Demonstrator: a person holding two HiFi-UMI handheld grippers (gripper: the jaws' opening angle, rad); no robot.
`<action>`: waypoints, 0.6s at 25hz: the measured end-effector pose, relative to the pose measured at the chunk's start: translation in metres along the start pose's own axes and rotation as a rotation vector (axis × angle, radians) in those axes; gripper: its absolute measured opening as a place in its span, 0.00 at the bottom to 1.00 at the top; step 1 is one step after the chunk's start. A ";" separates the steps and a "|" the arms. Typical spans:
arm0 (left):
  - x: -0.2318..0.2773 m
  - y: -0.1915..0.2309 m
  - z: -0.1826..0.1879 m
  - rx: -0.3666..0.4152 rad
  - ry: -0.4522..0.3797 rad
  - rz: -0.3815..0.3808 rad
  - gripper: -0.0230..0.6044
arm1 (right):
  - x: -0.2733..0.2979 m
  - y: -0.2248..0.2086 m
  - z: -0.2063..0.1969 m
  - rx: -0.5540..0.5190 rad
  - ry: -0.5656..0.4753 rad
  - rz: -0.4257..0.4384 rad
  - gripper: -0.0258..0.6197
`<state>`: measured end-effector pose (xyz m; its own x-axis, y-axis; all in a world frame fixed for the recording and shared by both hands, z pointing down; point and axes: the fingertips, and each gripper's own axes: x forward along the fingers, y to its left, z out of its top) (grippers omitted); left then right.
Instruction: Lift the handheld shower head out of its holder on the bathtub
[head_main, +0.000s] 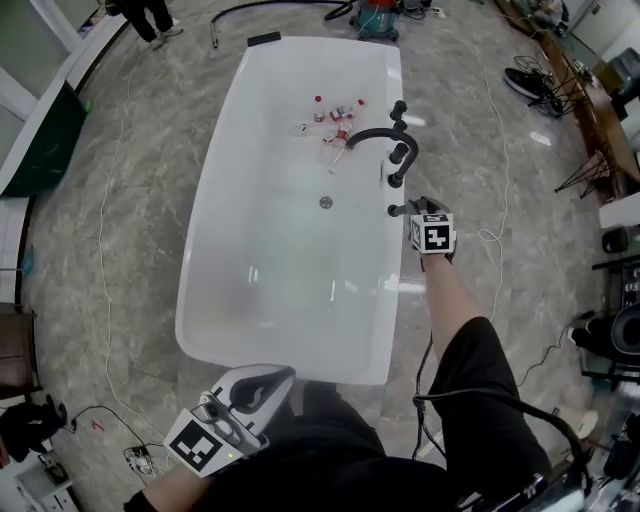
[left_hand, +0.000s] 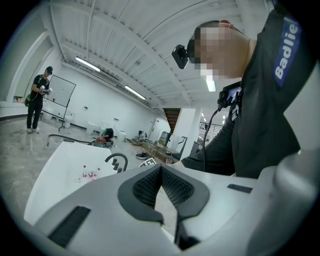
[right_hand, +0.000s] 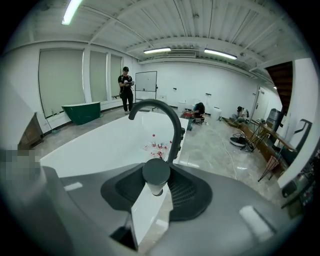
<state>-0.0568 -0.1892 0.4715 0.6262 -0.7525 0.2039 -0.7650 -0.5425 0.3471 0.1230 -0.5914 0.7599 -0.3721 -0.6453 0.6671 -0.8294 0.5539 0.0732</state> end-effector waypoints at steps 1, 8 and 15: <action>-0.001 -0.004 0.004 0.004 -0.009 -0.012 0.04 | -0.010 0.002 0.001 -0.004 -0.002 -0.001 0.24; -0.021 -0.031 0.019 0.052 -0.051 -0.084 0.04 | -0.083 0.025 -0.005 0.006 -0.023 -0.010 0.24; -0.053 -0.045 0.021 0.065 -0.079 -0.131 0.04 | -0.146 0.058 -0.016 0.027 -0.037 -0.025 0.24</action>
<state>-0.0585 -0.1328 0.4257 0.7093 -0.6995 0.0873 -0.6875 -0.6590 0.3052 0.1360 -0.4559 0.6787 -0.3661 -0.6780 0.6374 -0.8494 0.5232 0.0687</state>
